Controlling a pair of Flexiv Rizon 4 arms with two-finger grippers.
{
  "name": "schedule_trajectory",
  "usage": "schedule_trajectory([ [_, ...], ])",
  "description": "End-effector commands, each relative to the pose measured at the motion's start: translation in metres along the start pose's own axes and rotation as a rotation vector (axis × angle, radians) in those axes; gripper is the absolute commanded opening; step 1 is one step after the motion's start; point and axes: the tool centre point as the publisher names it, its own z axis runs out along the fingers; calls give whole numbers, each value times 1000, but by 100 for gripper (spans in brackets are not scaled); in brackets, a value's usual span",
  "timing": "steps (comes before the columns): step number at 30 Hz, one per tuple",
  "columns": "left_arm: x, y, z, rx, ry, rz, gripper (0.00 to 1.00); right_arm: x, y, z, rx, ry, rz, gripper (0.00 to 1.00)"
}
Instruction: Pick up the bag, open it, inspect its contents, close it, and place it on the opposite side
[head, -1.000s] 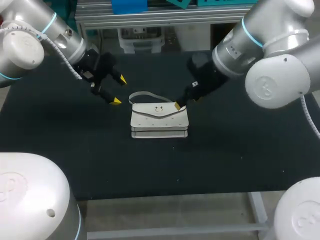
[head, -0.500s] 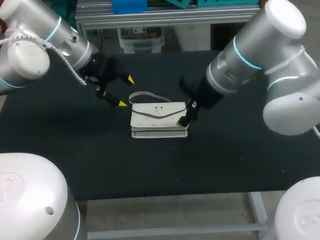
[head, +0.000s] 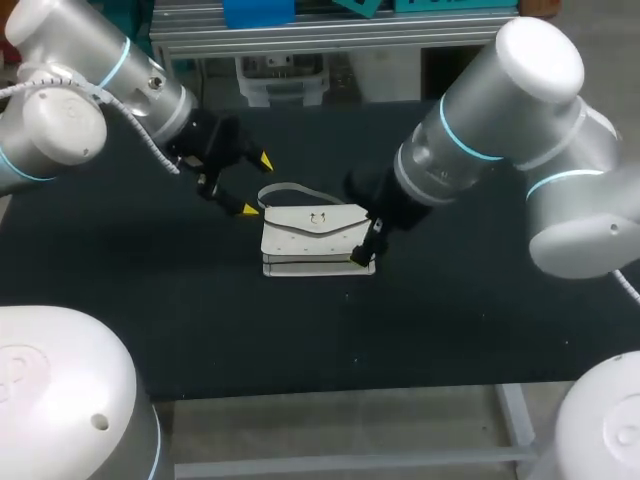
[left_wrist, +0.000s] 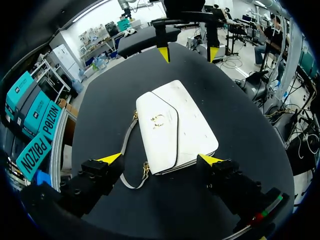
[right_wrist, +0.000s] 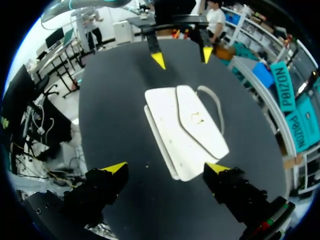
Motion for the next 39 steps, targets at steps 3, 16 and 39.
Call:
schedule_trajectory([
  [3,0,0,2,0,-8,10,100,5,-2,4,-11,-290,-23,100],
  [16,2,-15,30,27,-9,170,100,13,-13,39,5,-369,-295,100],
  [39,10,-27,55,14,45,244,100,-23,-12,63,104,-417,-457,85],
])
